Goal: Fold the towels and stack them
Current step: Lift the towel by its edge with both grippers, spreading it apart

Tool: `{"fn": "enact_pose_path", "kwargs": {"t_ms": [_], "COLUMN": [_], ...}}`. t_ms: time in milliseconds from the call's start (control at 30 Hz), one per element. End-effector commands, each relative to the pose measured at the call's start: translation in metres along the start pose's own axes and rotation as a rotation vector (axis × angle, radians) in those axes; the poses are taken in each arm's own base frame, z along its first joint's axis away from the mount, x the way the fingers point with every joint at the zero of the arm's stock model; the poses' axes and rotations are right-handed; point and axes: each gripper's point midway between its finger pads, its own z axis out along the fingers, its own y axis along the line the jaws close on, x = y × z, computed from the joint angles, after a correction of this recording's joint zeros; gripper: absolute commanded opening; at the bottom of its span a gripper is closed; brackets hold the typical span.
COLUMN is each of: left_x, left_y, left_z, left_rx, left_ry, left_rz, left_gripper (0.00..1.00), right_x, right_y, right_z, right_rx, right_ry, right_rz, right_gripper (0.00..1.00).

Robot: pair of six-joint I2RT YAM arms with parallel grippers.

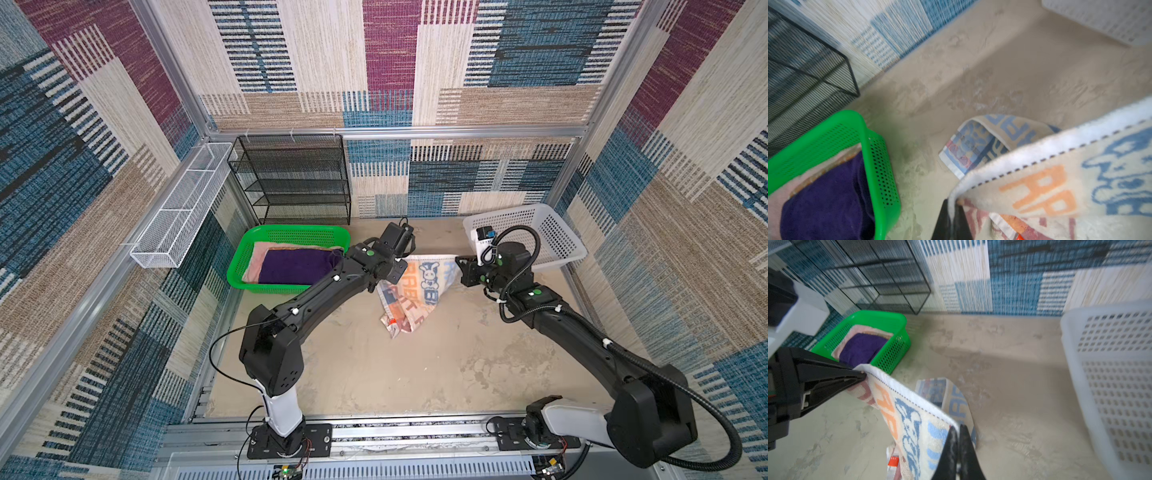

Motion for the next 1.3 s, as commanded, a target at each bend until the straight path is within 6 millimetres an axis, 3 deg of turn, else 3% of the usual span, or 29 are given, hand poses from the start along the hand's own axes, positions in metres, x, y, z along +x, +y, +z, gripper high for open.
{"fn": "enact_pose_path", "kwargs": {"t_ms": [0,133,333,567,800,967,1067,1167,1267], "left_x": [-0.014,-0.046,-0.071,-0.075,-0.058,-0.043,-0.042,-0.045,-0.048], "left_y": [0.024,0.043,0.043,0.033,0.031,0.031,0.029,0.035,0.041], "left_z": [-0.036,-0.087,-0.168,-0.254,-0.330,-0.353,-0.359,-0.359,-0.350], "left_rx": [-0.057,-0.070,0.059,0.279,0.464,0.530,0.564,0.540,0.482], "left_ry": [-0.005,-0.112,-0.306,-0.521,-0.688,-0.734,-0.753,-0.764,-0.759], "left_rz": [-0.001,-0.028,-0.054,-0.097,-0.153,-0.186,-0.208,-0.230,-0.242], "left_gripper": [0.00,0.00,0.00,0.00,0.00,0.00,0.00,0.00,0.00], "right_x": [-0.044,-0.092,-0.141,-0.171,-0.185,-0.186,-0.190,-0.197,-0.200], "right_y": [-0.005,0.006,0.038,0.083,0.113,0.133,0.141,0.129,0.110], "right_z": [-0.021,-0.050,-0.095,-0.157,-0.220,-0.249,-0.257,-0.249,-0.229], "right_rx": [0.084,0.092,0.006,-0.171,-0.295,-0.399,-0.439,-0.370,-0.265], "right_ry": [-0.107,-0.214,-0.331,-0.433,-0.534,-0.574,-0.593,-0.602,-0.590], "right_rz": [-0.065,-0.120,-0.185,-0.218,-0.215,-0.244,-0.250,-0.227,-0.202], "right_gripper": [0.00,0.00,0.00,0.00,0.00,0.00,0.00,0.00,0.00]}}
